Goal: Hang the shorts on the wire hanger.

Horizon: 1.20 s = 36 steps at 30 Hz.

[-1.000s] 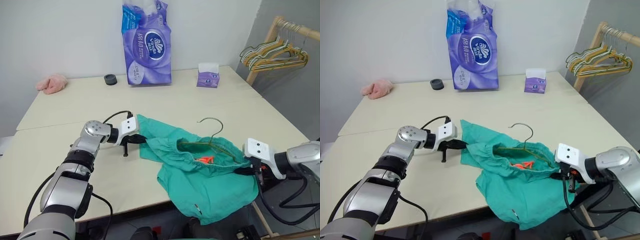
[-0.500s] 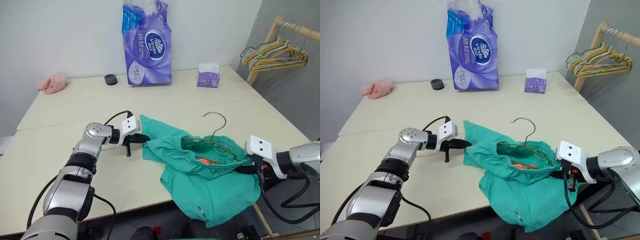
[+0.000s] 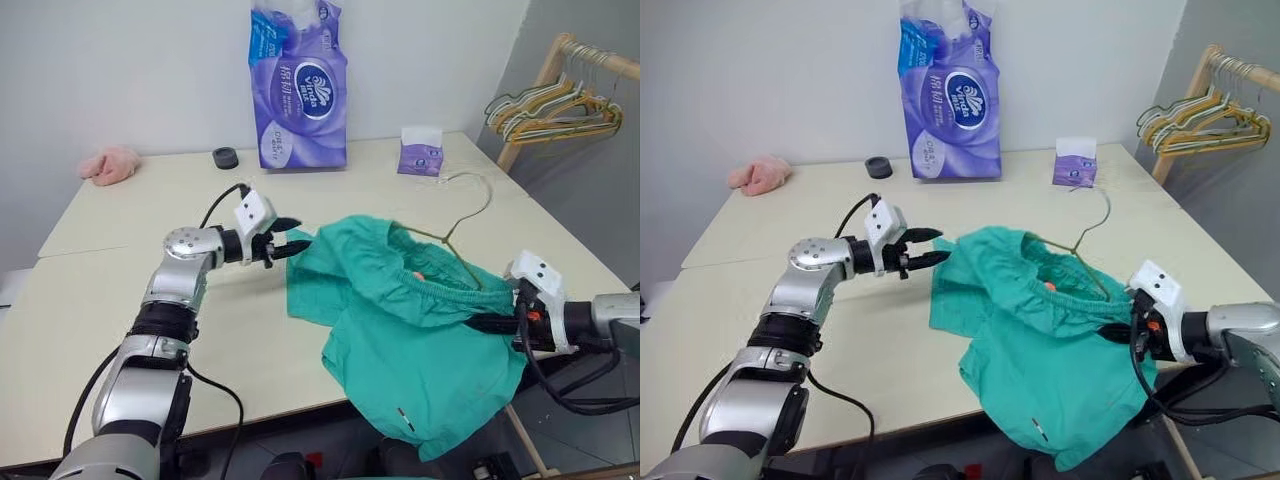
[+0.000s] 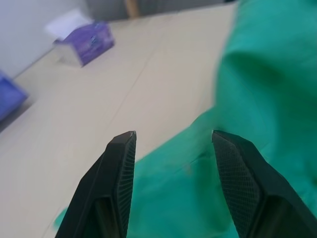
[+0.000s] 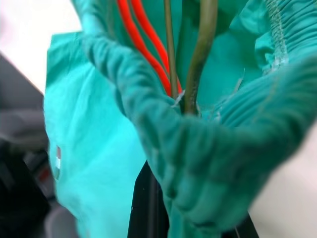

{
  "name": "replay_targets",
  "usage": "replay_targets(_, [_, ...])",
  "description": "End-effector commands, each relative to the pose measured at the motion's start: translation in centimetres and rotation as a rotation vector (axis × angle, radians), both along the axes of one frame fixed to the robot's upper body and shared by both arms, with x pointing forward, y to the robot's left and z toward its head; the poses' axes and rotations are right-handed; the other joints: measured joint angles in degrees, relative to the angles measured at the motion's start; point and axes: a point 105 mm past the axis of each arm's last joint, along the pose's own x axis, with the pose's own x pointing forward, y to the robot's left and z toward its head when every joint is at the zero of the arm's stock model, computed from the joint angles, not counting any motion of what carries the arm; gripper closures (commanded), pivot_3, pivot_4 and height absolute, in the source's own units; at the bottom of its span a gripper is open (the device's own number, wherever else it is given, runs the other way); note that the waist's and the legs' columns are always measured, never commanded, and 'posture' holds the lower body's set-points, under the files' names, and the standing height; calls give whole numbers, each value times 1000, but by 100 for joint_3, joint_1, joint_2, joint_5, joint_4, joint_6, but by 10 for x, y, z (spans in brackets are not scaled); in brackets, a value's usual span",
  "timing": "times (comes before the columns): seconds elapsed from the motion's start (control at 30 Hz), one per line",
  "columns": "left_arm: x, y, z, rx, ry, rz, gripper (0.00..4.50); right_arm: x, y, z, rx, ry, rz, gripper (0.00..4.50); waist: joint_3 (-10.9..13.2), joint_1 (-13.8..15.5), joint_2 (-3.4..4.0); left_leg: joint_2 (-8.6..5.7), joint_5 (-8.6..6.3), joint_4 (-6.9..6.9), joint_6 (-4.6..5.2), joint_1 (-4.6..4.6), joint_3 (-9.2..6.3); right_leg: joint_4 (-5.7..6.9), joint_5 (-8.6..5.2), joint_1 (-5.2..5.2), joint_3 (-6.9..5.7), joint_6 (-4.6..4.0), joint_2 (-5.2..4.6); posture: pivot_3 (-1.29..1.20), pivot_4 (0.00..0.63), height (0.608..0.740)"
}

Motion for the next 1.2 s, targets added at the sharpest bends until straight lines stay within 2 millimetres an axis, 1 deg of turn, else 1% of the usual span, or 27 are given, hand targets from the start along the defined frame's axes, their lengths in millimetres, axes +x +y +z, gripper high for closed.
replay_targets(0.03, [-19, -29, 21, -82, 19, -106, 1948, -6, -15, 14, 43, -23, -149, 4500, 0, -14, 1, 0, 0, -1, 0, 2, 0, 1, 0, 0, 1, 0, 0, -233, 59, 740])
replay_targets(0.07, [-29, -45, 24, -88, 36, -173, 1948, -9, -23, 13, 65, -17, -223, 4500, 0, -10, 1, 0, 0, -1, 0, 1, -1, 1, 0, 0, 0, 0, 1, -247, 67, 740])
replay_targets(0.1, [-36, -55, 26, -90, 49, -217, 1948, -12, -28, 12, 79, -12, -276, 4500, 1, -7, 0, 0, 0, -1, 0, 0, -2, 1, 0, 0, -1, 0, 1, -247, 67, 740])
replay_targets(0.17, [-45, -67, 27, -83, 59, -259, 1948, -16, -34, 11, 94, -3, -338, 4500, 3, -27, 5, -1, 0, 0, 1, 1, 0, -1, 0, 5, 1, 1, 1, -267, 73, 740])
replay_targets(0.27, [-66, -100, 27, -35, 46, -392, 1948, -25, -59, -1, 101, 17, -554, 4500, 5, -53, 13, -1, -1, -2, 2, 8, 7, 0, -1, 8, 7, 2, 5, -299, 84, 740])
replay_targets(0.33, [-70, -110, 28, -32, 31, -419, 1948, -29, -68, -3, 88, 11, -618, 4500, 12, -55, 25, -3, -1, -3, 3, 7, 7, -2, -5, 10, 9, 7, 7, -318, 89, 740])
replay_targets(0.4, [-73, -120, 28, -34, 1, -439, 1948, -30, -83, 0, 63, -12, -706, 4500, 31, -124, 63, -9, -4, -2, 8, 10, 21, -2, -8, 11, 27, 14, 7, -327, 92, 740])
replay_targets(0.5, [-79, -137, 29, -45, -32, -481, 1948, -31, -114, 12, 12, -65, -855, 4500, 43, -209, 91, -13, -9, -3, 18, 11, 33, -2, -13, 13, 48, 25, 16, -357, 100, 740])
replay_targets(0.57, [-83, -155, 33, -55, -66, -521, 1948, -32, -142, 32, -22, -126, -977, 4500, 56, -268, 105, -13, -17, -7, 31, 10, 56, -4, -21, 15, 75, 38, 38, -375, 107, 740])
replay_targets(0.6, [-85, -161, 35, -64, -73, -539, 1948, -32, -150, 39, -18, -143, -1009, 4500, 63, -297, 114, -16, -21, -6, 38, 10, 69, -7, -27, 16, 89, 47, 54, -378, 110, 740])
replay_targets(0.67, [-89, -170, 39, -83, -86, -562, 1948, -31, -162, 52, -14, -170, -1061, 4500, 87, -391, 104, -23, -32, -5, 58, 10, 92, -16, -30, 16, 115, 59, 53, -388, 114, 740])
replay_targets(0.77, [-94, -186, 46, -101, -115, -603, 1948, -28, -186, 73, 2, -217, -1181, 4500, 102, -570, 99, -20, -45, -6, 80, 18, 127, -21, -35, 16, 146, 70, 54, -392, 118, 740])
replay_targets(0.8, [-95, -189, 48, -106, -119, -611, 1948, -27, -191, 76, 8, -222, -1204, 4500, 105, -646, 104, -20, -48, -6, 86, 20, 137, -22, -38, 16, 154, 74, 55, -392, 118, 740])
replay_targets(0.83, [-96, -191, 49, -109, -123, -616, 1948, -27, -195, 79, 9, -225, -1229, 4500, 106, -677, 106, -20, -54, -6, 96, 23, 149, -22, -54, 16, 165, 101, 55, -392, 118, 740])
replay_targets(0.9, [-97, -195, 51, -107, -138, -628, 1948, -27, -203, 84, 3, -227, -1272, 4500, 111, -780, 106, -19, -61, -7, 107, 26, 156, -23, -62, 16, 174, 113, 56, -387, 123, 740])
replay_targets(0.97, [-99, -202, 55, -106, -161, -646, 1948, -25, -218, 98, -21, -232, -1343, 4500, 126, -845, 118, -19, -64, -9, 111, 28, 164, -24, -67, 16, 183, 121, 57, -380, 126, 740])
replay_targets(1.03, [-99, -205, 58, -114, -164, -649, 1948, -23, -227, 108, -53, -240, -1376, 4500, 161, -877, 164, -28, -67, -9, 116, 34, 189, -26, -63, 15, 211, 136, 55, -375, 132, 740])
replay_targets(1.2, [-100, -213, 60, -111, -195, -666, 1948, -15, -242, 117, -53, -215, -1407, 4500, 213, -964, 151, -33, -78, -11, 135, 48, 222, -29, -66, 15, 250, 156, 54, -370, 137, 740])
